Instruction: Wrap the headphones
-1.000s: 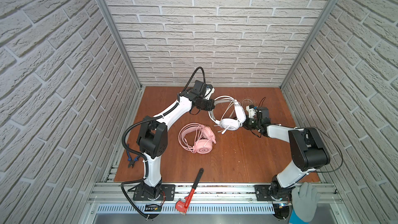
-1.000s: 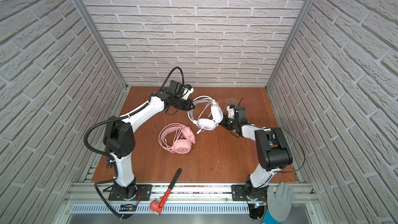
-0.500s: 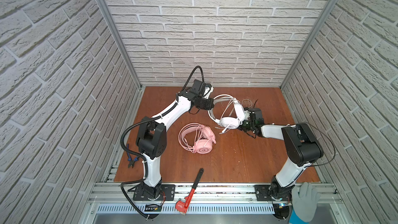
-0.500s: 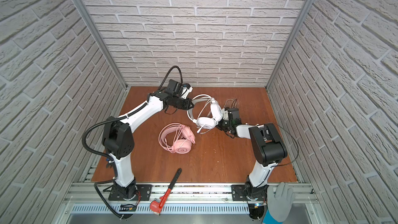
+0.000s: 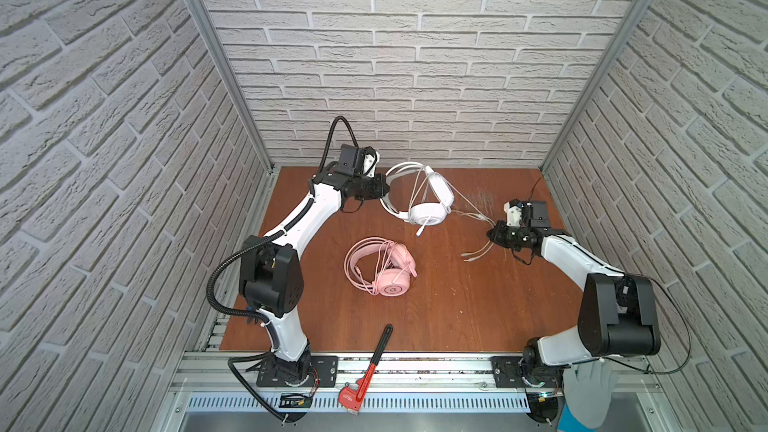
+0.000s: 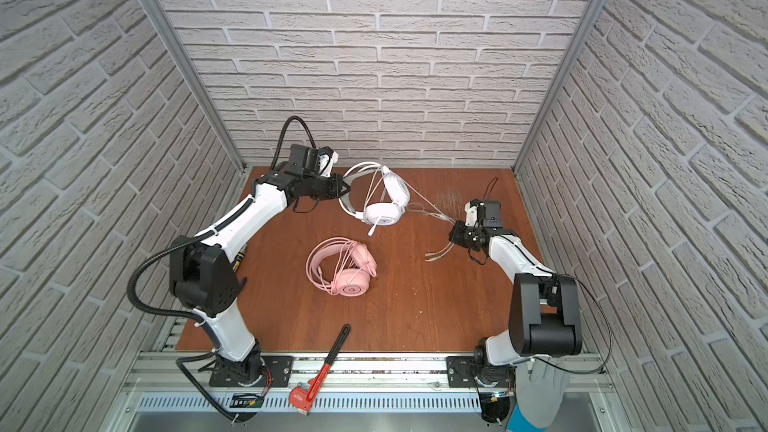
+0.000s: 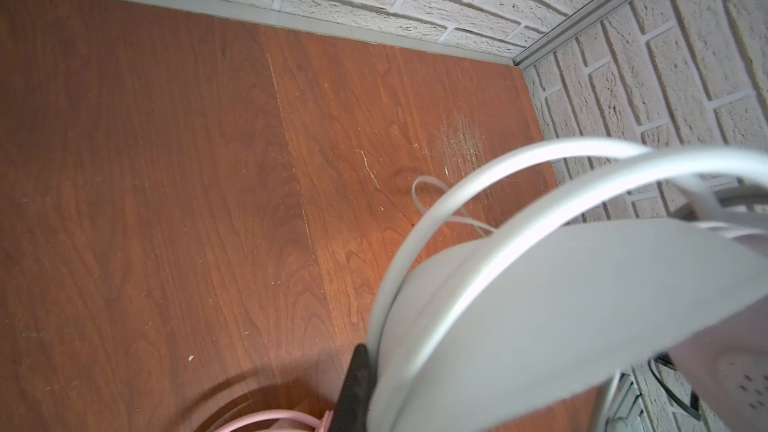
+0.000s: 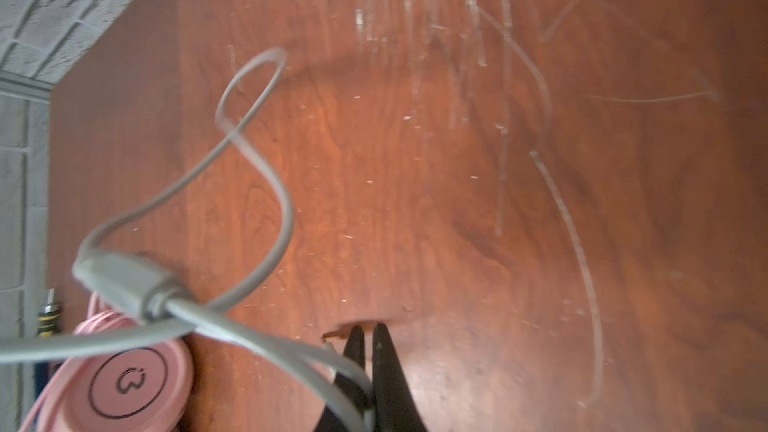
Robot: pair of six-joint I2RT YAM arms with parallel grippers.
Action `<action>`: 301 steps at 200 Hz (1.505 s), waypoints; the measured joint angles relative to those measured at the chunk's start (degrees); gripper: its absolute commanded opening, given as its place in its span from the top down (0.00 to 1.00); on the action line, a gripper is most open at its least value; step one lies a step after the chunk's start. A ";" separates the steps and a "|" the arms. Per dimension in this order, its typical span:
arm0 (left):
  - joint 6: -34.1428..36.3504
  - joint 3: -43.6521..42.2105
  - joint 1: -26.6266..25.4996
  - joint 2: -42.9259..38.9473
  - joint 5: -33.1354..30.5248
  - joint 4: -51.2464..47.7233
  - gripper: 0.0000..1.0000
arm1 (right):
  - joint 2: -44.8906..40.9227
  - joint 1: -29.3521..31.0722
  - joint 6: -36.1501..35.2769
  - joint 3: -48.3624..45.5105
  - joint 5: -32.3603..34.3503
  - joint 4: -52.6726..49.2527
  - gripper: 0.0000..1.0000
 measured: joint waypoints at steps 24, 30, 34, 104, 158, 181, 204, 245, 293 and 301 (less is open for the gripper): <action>-1.07 -2.64 0.35 -0.37 -0.48 -0.02 1.00 | -0.90 -4.15 -2.36 0.13 1.84 -2.75 0.93; -1.53 -3.26 0.63 -0.44 -0.42 0.02 1.00 | -1.01 -5.22 -2.82 0.24 2.16 -3.32 0.93; -1.84 -3.69 0.90 -0.50 -0.39 0.13 1.00 | -1.03 -5.88 -3.10 0.35 2.47 -3.69 0.92; -4.70 -6.45 5.29 -3.69 -0.92 1.51 1.00 | -0.70 -13.60 -5.18 0.72 7.28 -6.38 0.87; -8.55 -7.19 10.29 -5.66 -2.10 4.07 1.00 | 0.72 -14.32 -7.28 1.70 1.95 -6.69 0.70; -9.40 -7.19 10.43 -5.66 -1.73 4.79 1.00 | 3.48 -13.35 -7.89 2.67 -2.67 -6.25 0.68; -9.62 -7.19 9.46 -5.62 -0.63 5.31 1.00 | 4.98 -11.61 -8.20 2.69 -5.03 -6.58 0.68; -9.60 -7.19 7.72 -3.85 1.36 5.57 1.00 | 5.09 -9.68 -8.81 3.76 -7.08 -7.69 0.62; -9.53 -7.19 6.97 -1.40 3.26 5.57 1.00 | 5.07 -5.27 -9.22 5.09 -9.27 -6.58 0.54; -9.33 -7.19 6.93 -1.36 3.87 5.55 1.00 | 5.07 -4.35 -9.07 5.11 -9.92 -5.92 0.53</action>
